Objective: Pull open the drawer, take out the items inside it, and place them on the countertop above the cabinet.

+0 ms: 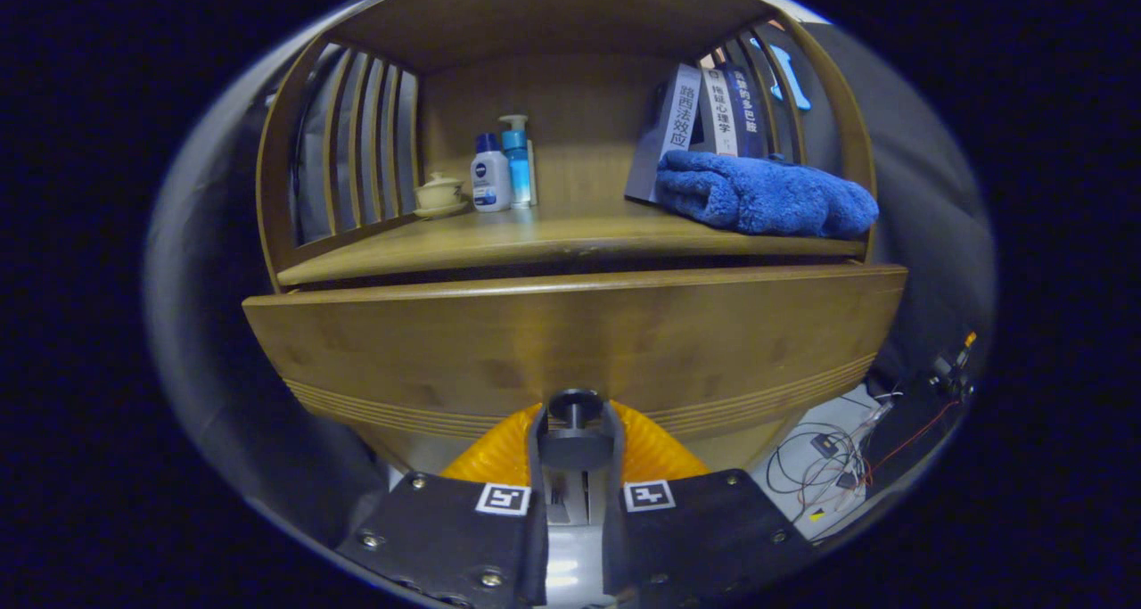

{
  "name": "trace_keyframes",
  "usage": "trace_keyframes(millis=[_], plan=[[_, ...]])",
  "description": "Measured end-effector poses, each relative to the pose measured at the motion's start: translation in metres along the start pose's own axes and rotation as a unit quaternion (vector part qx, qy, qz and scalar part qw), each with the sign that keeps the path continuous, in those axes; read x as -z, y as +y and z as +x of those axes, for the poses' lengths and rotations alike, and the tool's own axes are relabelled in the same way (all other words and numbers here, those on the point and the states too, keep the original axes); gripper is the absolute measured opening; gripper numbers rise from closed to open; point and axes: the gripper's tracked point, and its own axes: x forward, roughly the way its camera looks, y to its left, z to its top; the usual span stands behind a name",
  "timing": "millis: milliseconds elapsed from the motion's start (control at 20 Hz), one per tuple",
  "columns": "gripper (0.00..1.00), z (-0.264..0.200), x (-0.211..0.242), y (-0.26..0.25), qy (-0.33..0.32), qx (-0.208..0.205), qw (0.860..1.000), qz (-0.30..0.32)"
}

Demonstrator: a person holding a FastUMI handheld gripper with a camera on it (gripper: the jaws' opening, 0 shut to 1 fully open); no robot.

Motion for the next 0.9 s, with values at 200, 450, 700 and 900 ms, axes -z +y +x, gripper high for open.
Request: trace_keyframes(millis=[200,450,700,900], plan=[[0.24,-0.017,0.007,-0.002,0.001,0.001,1.0,-0.005],[0.24,-0.042,0.016,-0.005,0.005,0.004,1.0,0.0],[0.24,-0.067,0.026,-0.006,0.007,0.01,1.0,0.001],[0.24,-0.08,0.034,-0.006,0.007,0.017,1.0,0.0]])
